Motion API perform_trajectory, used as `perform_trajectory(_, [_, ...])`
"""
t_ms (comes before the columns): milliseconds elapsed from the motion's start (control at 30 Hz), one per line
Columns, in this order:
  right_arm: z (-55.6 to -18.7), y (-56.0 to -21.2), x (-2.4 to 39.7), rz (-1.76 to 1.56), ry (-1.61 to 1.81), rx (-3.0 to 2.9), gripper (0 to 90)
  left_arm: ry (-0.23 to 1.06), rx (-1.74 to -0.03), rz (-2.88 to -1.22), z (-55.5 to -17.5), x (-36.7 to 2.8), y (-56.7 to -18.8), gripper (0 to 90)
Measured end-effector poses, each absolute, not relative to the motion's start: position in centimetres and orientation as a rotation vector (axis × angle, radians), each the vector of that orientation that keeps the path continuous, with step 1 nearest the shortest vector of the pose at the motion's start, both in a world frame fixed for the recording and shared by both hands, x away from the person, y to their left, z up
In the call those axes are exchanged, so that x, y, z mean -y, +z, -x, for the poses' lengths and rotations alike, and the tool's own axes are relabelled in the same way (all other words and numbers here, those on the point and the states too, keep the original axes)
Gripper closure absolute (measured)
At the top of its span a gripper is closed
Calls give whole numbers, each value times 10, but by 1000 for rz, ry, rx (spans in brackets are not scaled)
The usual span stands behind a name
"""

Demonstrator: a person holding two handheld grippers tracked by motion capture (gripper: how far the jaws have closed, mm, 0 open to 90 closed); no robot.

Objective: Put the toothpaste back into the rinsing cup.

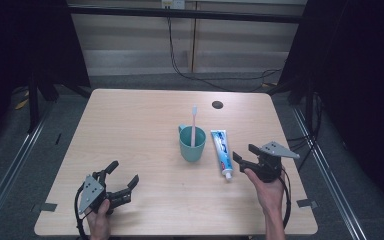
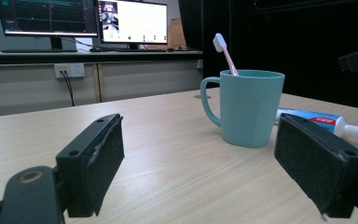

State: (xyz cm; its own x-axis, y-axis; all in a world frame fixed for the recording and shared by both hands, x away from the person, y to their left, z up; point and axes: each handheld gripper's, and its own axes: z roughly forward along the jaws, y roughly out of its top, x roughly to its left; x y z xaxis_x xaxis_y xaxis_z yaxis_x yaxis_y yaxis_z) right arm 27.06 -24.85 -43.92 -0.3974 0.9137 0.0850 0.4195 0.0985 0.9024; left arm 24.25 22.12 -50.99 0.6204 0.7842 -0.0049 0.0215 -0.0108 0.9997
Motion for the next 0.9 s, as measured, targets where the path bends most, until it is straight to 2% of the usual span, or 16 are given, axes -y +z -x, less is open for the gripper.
perform_trajectory(200, [-283, -431, 250, -1358, 1229, -1971, 286, 691, -714, -1475, -243, -222, -510, 157])
perform_trajectory(600, [-305, -425, 239, -1410, 1190, -2095, 353, 689, -713, -1473, -243, -221, -510, 157])
perform_trajectory(900, [-319, -422, 237, -1511, 1187, -2150, 340, 688, -713, -1474, -243, -221, -510, 157])
